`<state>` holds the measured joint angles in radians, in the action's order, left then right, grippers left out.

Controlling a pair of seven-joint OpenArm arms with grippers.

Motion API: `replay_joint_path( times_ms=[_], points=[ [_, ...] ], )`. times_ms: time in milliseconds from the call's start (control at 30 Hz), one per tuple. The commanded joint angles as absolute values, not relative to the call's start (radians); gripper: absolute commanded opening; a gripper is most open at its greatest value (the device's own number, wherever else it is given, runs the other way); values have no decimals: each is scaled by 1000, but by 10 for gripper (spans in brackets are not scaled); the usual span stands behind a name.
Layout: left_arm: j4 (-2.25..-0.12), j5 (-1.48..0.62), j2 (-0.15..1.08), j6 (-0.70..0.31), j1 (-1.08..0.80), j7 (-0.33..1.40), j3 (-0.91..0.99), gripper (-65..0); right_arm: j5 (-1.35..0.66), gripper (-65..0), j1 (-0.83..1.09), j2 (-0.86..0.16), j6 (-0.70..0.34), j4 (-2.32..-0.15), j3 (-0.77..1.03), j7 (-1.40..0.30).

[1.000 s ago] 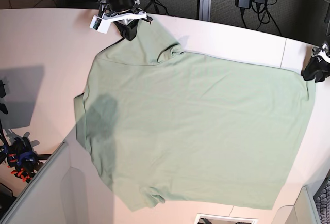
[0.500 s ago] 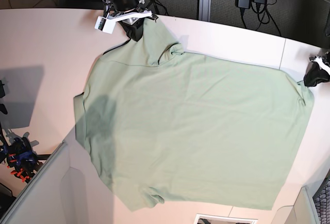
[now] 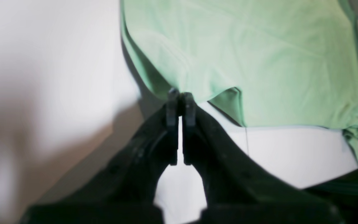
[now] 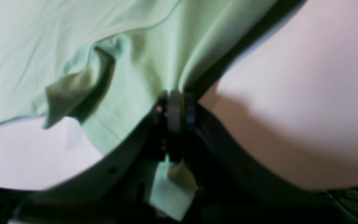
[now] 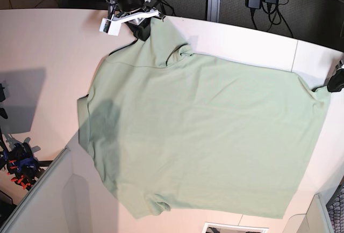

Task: Fold the T-shirt properly
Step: 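Grasp the shirt edge with the right gripper and the hem corner with the left, then lift and fold the grasped edge inward with the right gripper, then release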

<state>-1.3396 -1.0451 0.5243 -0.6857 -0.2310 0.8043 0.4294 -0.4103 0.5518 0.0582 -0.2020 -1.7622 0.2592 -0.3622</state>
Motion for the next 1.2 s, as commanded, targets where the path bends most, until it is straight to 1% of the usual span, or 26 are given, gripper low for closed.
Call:
replay_joint_path(
  times_ms=[0, 167, 300, 433, 567, 833, 1067, 1167],
  points=[
    [-1357, -1095, 555, -698, -235, 808, 437, -650, -408, -650, 566, 55, -206, -1794, 271, -373],
    [-1358, -1202, 567, -698, -271, 868, 473, -650, -451, -650, 625, 44, -207, -1857, 308, -379],
    [-1376, -1221, 569, -698, -289, 874, 508, -650, -489, -650, 662, 19, -236, -1903, 333, -379],
    [-1446, -1258, 568, -698, -319, 885, 511, -650, -520, -650, 661, 5, -244, -1940, 354, -378],
    [-1508, -1224, 568, -698, -315, 866, 511, -650, -535, -650, 651, 5, -244, -1976, 360, -371],
    [-1512, -1071, 564, -698, -240, 758, 511, -650, -538, -650, 501, -11, -244, -1978, 360, -371],
    [-1510, -982, 544, -698, -131, 675, 503, -650, -448, -650, 319, -40, -248, -1925, 360, -363],
    [-1484, -911, 520, -698, -76, 634, 462, -650, -416, -650, 237, -63, -248, -1876, 360, -354]
  ],
)
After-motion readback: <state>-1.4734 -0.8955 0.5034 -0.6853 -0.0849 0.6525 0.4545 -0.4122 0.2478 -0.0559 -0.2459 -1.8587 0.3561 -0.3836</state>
